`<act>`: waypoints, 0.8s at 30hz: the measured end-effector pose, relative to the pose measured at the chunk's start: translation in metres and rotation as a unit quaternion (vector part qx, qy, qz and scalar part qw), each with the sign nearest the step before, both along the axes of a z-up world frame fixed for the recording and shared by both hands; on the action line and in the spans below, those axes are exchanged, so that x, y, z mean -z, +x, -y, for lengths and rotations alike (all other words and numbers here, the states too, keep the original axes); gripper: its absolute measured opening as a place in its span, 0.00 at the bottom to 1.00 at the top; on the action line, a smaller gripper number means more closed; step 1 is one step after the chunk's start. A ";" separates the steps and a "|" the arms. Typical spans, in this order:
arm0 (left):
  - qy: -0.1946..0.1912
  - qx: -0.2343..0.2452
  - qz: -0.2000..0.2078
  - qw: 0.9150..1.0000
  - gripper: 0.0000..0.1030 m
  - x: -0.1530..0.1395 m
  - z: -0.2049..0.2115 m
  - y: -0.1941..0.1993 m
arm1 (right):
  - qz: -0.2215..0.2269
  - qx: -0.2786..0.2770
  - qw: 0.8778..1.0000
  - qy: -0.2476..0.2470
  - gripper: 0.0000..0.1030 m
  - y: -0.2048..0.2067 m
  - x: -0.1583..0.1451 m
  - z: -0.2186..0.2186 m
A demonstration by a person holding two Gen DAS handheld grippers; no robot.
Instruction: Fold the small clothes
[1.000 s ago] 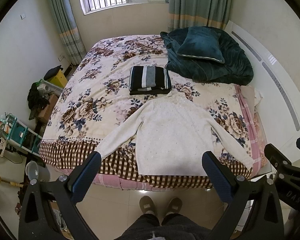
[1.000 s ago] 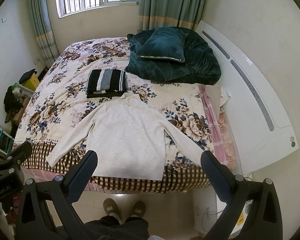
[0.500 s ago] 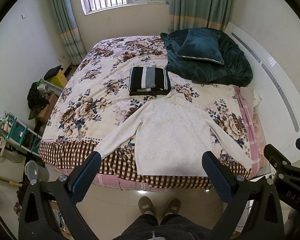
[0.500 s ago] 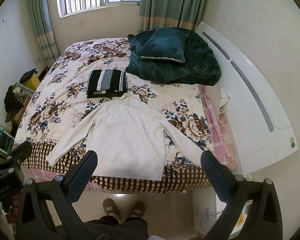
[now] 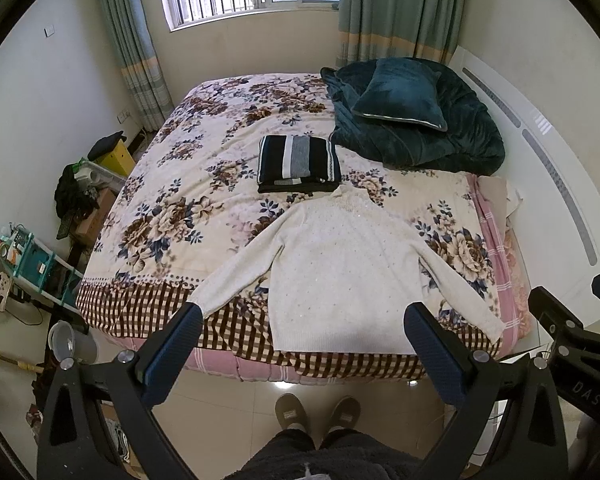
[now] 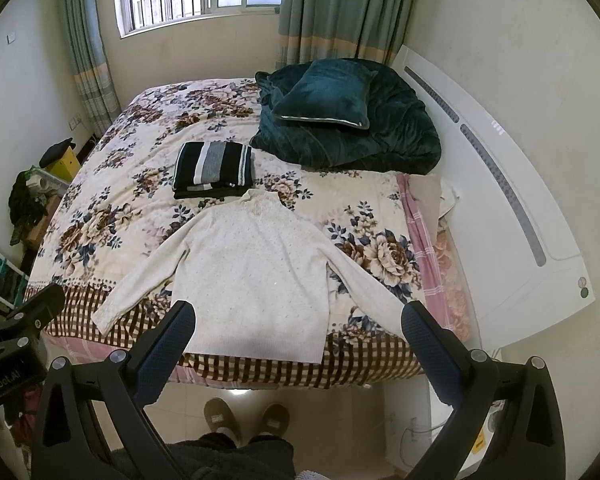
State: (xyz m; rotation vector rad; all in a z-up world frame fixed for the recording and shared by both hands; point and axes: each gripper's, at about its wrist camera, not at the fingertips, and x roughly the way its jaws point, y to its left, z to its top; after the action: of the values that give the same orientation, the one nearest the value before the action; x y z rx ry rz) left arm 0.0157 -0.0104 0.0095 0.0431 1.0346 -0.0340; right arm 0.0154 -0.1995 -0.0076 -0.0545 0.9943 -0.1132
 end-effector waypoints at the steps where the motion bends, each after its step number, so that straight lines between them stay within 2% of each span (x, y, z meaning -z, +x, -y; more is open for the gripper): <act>1: 0.000 0.000 0.001 1.000 1.00 0.000 0.000 0.000 | 0.000 0.000 1.000 0.000 1.00 0.000 0.000 0.000; 13: -0.001 0.000 0.003 1.000 1.00 0.000 0.000 -0.001 | 0.002 0.001 1.000 -0.001 1.00 0.000 0.001 -0.001; 14: -0.001 0.000 0.003 1.000 1.00 -0.007 0.004 0.002 | 0.002 0.000 1.000 0.000 1.00 0.003 -0.009 0.003; 24: -0.003 -0.001 0.004 1.000 1.00 -0.008 0.005 0.004 | 0.002 -0.002 1.000 -0.001 1.00 0.004 -0.014 0.004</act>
State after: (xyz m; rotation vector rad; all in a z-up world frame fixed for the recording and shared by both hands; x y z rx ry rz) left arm 0.0195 -0.0158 0.0176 0.0365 1.0255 -0.0363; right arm 0.0190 -0.2039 0.0061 -0.0588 0.9906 -0.1114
